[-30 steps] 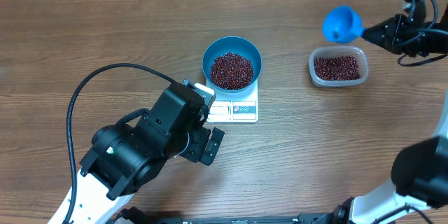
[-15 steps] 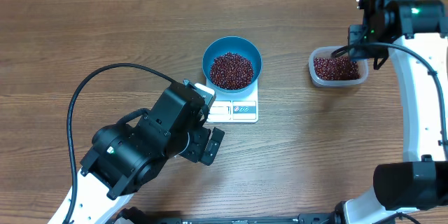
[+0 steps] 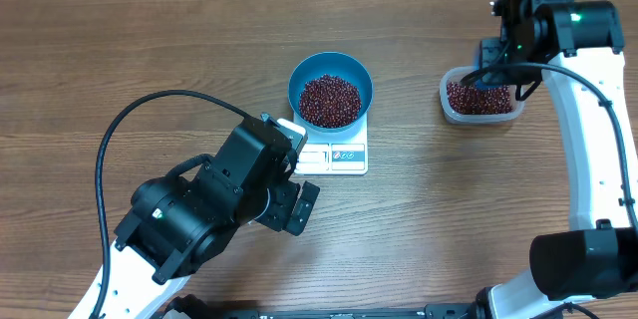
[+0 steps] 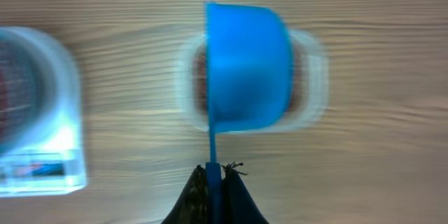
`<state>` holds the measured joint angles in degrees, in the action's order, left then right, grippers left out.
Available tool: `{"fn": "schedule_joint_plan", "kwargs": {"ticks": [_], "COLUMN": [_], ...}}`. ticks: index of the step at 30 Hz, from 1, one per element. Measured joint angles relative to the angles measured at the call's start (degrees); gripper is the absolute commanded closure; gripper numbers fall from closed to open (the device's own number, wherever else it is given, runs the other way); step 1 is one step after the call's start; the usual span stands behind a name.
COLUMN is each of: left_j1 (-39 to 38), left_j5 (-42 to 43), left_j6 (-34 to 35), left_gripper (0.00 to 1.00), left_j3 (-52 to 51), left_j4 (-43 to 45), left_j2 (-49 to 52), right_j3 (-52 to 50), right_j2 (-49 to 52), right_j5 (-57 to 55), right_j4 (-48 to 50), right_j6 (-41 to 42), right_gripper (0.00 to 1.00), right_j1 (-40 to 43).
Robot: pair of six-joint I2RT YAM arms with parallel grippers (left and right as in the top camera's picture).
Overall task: Scoop item into bowl and weigh 150g on scale
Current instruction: 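Move the empty scoop with the right gripper back to the tub, then lower the blue scoop onto the table beside the tub and release it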
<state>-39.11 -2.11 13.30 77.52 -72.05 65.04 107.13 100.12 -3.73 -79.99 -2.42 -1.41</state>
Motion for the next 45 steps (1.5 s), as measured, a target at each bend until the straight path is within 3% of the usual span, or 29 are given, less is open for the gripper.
{"fn": "schedule_joint_plan", "kwargs": {"ticks": [8, 15, 23, 33, 45], "left_j1": [0.00, 0.00, 0.00, 0.00, 0.00], "left_j5": [0.00, 0.00, 0.00, 0.00, 0.00], "left_j6": [-0.02, 0.00, 0.00, 0.00, 0.00], "left_gripper": [0.00, 0.01, 0.00, 0.00, 0.00], "left_j3": [0.00, 0.00, 0.00, 0.00, 0.00], "left_j4": [-0.02, -0.02, 0.00, -0.02, -0.02], "left_j2": [0.00, 0.00, 0.00, 0.00, 0.00], "right_j3": [-1.70, -23.91, -38.38, -47.95, -50.42], "right_j2": [-8.20, -10.75, -10.27, -10.27, -10.27], "right_j5": [30.23, 46.56, 50.51, 53.18, 50.71], "right_j4": [-7.06, -4.70, 2.36, 5.42, 8.70], "right_j6": [-11.89, -22.34, -24.30, -23.85, -15.06], "right_gripper": [0.96, 0.96, 0.96, 0.96, 0.96], "right_j1": [5.11, 14.38, 24.68, 25.03, 24.02]}}
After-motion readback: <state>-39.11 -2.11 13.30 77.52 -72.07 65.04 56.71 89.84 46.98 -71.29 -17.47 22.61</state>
